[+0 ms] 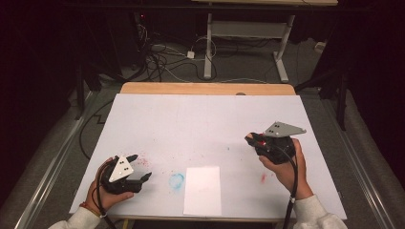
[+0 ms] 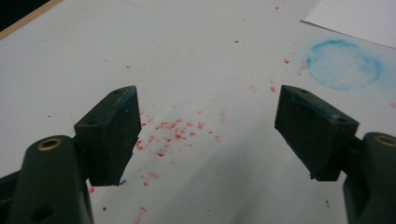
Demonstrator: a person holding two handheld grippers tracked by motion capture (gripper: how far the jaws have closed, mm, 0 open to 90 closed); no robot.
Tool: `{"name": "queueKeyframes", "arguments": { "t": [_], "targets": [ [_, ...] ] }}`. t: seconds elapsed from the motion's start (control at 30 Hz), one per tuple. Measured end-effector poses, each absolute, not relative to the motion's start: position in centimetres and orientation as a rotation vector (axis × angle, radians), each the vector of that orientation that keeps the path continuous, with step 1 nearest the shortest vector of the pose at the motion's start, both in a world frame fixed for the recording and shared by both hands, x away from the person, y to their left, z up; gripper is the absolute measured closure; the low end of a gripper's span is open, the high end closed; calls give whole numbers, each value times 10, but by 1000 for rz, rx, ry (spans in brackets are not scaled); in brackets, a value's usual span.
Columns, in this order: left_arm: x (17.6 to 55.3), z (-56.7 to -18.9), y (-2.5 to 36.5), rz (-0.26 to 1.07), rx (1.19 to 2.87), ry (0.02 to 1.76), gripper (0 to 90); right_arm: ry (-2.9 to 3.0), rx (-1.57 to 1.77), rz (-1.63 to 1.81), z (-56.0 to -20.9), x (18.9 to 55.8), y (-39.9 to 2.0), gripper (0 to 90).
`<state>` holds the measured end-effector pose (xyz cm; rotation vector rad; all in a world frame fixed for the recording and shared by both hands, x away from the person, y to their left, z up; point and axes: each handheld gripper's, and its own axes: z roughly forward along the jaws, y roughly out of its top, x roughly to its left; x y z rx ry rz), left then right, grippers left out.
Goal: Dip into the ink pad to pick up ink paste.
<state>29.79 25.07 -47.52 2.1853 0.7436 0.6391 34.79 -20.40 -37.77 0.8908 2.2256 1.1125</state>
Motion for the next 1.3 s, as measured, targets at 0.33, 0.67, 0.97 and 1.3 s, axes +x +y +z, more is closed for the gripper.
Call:
{"name": "queueKeyframes", "arguments": {
  "t": [0.33, 0.67, 0.97, 1.3],
  "targets": [
    [298, -475, 250, 642, 2188, 739, 217, 2325, 757, 1142, -384, 321, -173, 764],
    [298, -475, 249, 641, 2194, 736, 217, 2431, 673, 1138, -397, 309, -149, 764],
    [298, -476, 249, 639, 2198, 739, 215, 2540, 601, 1100, -412, 302, -124, 764],
    [299, -476, 249, 650, 2201, 728, 215, 2608, 564, 1044, -429, 301, -104, 764]
  ]
}}
